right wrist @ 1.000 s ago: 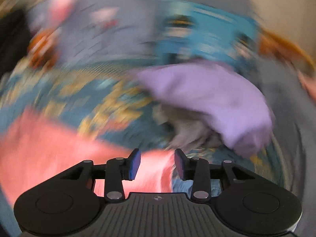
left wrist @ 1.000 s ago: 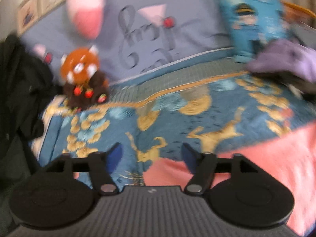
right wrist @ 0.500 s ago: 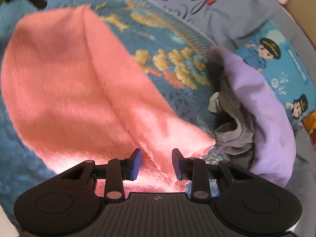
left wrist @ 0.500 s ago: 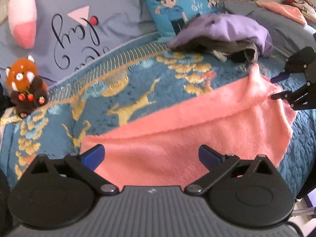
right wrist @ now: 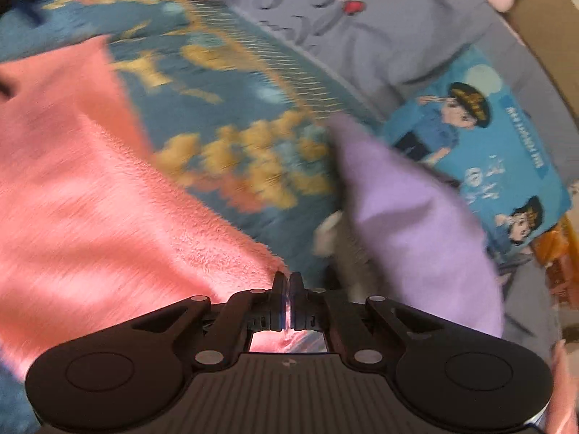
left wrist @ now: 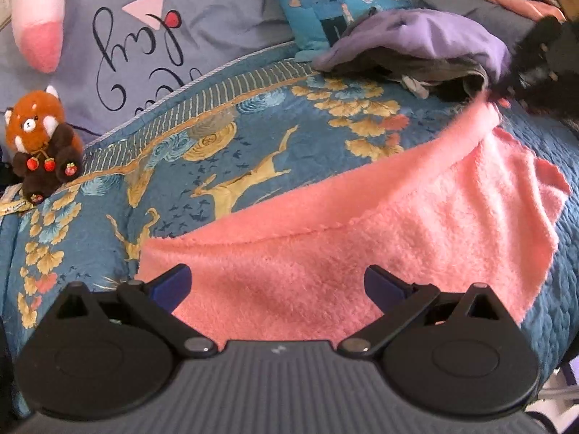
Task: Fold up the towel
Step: 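Lower the pink towel flat onto the quilt and open the left tool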
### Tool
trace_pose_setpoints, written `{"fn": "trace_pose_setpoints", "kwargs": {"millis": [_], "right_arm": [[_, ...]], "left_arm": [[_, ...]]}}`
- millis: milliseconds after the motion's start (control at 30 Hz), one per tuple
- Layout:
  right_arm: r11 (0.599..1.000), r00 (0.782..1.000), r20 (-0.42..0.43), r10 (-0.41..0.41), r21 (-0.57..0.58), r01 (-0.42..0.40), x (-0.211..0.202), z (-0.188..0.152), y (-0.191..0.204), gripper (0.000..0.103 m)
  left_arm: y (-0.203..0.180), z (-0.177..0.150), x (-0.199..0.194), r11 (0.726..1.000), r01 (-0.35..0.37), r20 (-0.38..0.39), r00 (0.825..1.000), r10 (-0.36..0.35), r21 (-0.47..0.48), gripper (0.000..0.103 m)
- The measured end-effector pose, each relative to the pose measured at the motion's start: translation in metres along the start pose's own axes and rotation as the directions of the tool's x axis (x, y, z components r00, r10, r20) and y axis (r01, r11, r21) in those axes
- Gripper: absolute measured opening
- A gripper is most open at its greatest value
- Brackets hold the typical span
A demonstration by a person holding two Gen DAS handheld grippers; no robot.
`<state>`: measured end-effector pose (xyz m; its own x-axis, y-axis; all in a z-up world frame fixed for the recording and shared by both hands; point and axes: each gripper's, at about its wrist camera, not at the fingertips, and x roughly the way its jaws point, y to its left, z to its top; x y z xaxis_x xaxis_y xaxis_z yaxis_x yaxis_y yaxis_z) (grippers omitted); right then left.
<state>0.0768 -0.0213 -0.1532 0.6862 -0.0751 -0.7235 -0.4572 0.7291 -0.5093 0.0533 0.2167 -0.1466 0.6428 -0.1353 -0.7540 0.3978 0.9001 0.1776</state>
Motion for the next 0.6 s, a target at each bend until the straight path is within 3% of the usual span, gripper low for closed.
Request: {"fn": "trace_pose_setpoints", "kwargs": {"millis": [133,267,367,400,467,600], "right_arm": [[0.986,0.995,-0.072,-0.067,0.145,0.077,0.039,0.030,-0.035,0.002],[0.947,0.990,-0.117,-0.083,0.299,0.115,0.057,0.041,-0.056,0.002],[0.951,0.987,-0.136,-0.087,0.285,0.123,0.063,0.041,-0.050,0.003],[0.955,0.986,-0.142,-0.088,0.270,0.124,0.065,0.040,-0.047,0.005],[0.954,0.987,-0.136,-0.080,0.275,0.115,0.063,0.038,-0.046,0.018],[0.928,0.995,-0.083,-0.047,0.365,0.075,0.044,0.033,-0.056,0.025]], "left_arm": [[0.006,0.004,0.003,1.000,-0.006,0.011,1.000,0.007,-0.031,0.103],[0.014,0.005,0.007,0.998,-0.028,0.006,1.000,0.029,-0.058,0.103],[0.021,0.003,0.010,0.996,-0.041,-0.005,0.999,0.040,-0.073,0.103],[0.022,0.003,0.011,0.996,-0.044,-0.009,0.999,0.043,-0.077,0.103],[0.024,0.001,0.012,0.995,-0.050,-0.016,0.999,0.048,-0.084,0.103],[0.022,0.000,0.004,0.995,-0.051,-0.005,0.999,0.051,-0.085,0.103]]}}
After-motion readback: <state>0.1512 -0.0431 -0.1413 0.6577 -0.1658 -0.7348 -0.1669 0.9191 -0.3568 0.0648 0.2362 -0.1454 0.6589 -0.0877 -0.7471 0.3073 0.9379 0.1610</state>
